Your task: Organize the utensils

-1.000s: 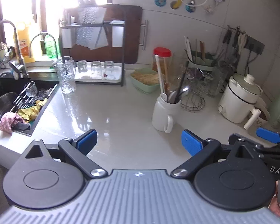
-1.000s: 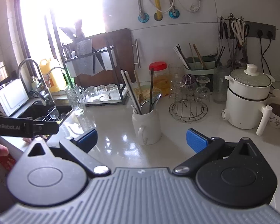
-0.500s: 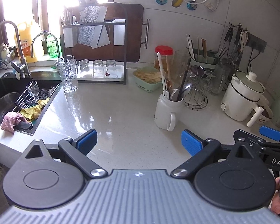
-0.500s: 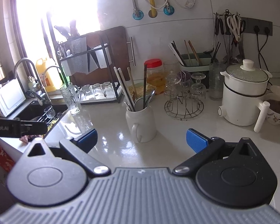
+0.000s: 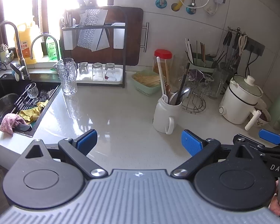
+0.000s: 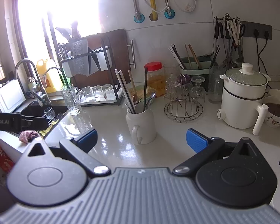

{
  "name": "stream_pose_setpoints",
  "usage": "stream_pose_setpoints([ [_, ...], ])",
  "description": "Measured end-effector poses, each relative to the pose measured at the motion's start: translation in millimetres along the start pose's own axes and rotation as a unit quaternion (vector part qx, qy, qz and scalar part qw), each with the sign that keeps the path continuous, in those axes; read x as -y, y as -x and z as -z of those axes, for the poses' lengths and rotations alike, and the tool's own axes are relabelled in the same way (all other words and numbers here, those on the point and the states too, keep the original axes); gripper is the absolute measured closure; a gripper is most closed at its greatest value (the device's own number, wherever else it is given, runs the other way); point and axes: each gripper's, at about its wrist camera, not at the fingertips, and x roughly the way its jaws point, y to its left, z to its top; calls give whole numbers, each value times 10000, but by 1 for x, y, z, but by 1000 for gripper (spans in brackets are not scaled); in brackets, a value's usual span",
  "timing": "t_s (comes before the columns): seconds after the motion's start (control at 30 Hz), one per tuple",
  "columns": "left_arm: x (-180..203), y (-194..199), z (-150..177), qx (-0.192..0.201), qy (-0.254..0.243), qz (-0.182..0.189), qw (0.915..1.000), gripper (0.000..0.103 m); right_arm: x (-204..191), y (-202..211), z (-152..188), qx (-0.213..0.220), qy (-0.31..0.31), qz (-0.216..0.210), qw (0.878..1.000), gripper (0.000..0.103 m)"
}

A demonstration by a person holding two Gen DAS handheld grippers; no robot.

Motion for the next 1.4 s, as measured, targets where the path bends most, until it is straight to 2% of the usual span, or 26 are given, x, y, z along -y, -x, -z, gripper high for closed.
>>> stream_pose_setpoints([
  [0.4, -7, -1, 10, -133, 3, -63, 9999, 4, -1, 2, 9, 21, -60, 69, 10000, 0],
  [1.4, -5, 17, 19, -26, 9, -101, 9999, 4, -8, 11, 11, 151, -1, 59, 9999, 0],
])
